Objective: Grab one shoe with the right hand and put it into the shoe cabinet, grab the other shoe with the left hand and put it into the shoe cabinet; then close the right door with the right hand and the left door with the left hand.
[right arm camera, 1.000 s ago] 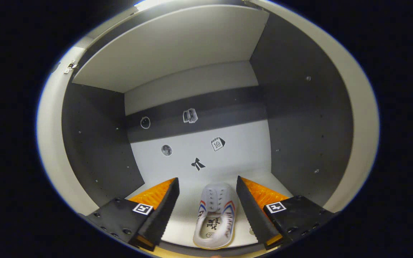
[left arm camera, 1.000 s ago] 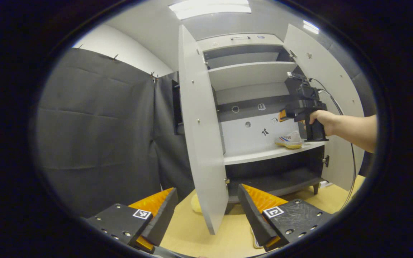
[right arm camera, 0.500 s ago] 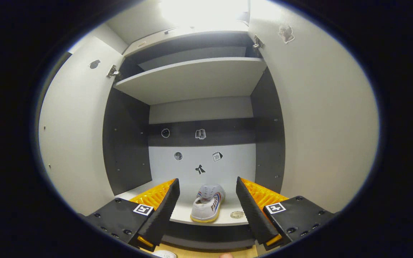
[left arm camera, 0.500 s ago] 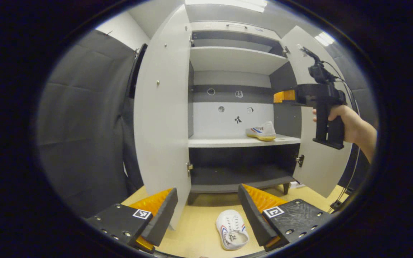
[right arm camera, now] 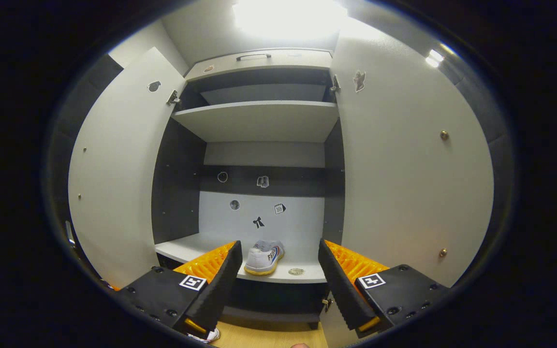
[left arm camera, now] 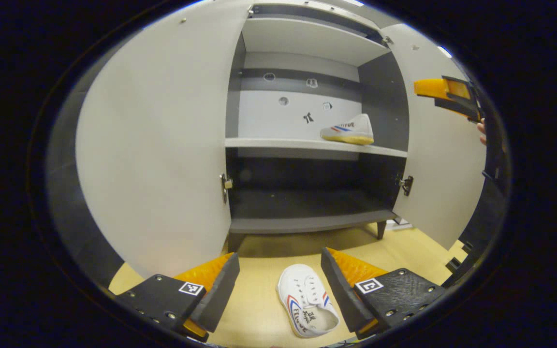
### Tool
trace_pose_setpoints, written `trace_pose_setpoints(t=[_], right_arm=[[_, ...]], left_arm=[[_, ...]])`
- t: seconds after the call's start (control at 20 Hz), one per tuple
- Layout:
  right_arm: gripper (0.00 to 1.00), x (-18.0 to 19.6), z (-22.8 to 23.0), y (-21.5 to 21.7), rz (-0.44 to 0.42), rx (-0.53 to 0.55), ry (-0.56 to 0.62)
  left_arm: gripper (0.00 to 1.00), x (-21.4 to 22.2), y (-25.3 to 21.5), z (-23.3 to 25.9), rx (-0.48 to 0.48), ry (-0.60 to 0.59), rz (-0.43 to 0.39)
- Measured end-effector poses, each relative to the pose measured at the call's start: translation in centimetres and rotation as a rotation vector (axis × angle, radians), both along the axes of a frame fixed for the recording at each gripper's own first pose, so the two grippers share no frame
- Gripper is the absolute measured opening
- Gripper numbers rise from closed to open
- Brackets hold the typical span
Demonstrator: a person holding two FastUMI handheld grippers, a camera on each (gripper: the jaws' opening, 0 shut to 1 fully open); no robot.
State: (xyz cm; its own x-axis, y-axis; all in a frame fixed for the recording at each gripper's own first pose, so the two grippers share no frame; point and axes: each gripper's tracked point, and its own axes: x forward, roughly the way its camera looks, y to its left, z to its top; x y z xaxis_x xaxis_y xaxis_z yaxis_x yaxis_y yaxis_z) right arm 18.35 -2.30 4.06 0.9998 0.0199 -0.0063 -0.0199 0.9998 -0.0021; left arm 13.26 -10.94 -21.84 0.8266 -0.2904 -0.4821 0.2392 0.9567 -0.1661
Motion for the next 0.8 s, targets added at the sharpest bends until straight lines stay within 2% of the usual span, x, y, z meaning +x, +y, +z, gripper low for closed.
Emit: trace_pose_setpoints(t=[0.35, 0.45, 0.6, 0.8], right_arm=[[0.98, -2.5, -2.8, 1.3, 0.022, 0.009, 0.073], [0.98, -2.9, -3.4, 1.5, 0.028, 0.01, 0.095], [0.98, -3.6, -4.1, 1.6, 0.032, 0.009, 0.119], [0.98, -4.0, -5.1, 1.5, 0.033, 0.015, 0.159]], left_arm=[[0.98, -1.8, -2.1, -10.1, 0.028, 0.246, -0.069], [0.96, -2.8, -2.3, -12.4, 0.034, 0.311, -0.068], [0.98, -3.9, -2.0, -14.8, 0.042, 0.386, -0.057], [0.98, -4.0, -2.0, -16.0, 0.061, 0.422, -0.057]])
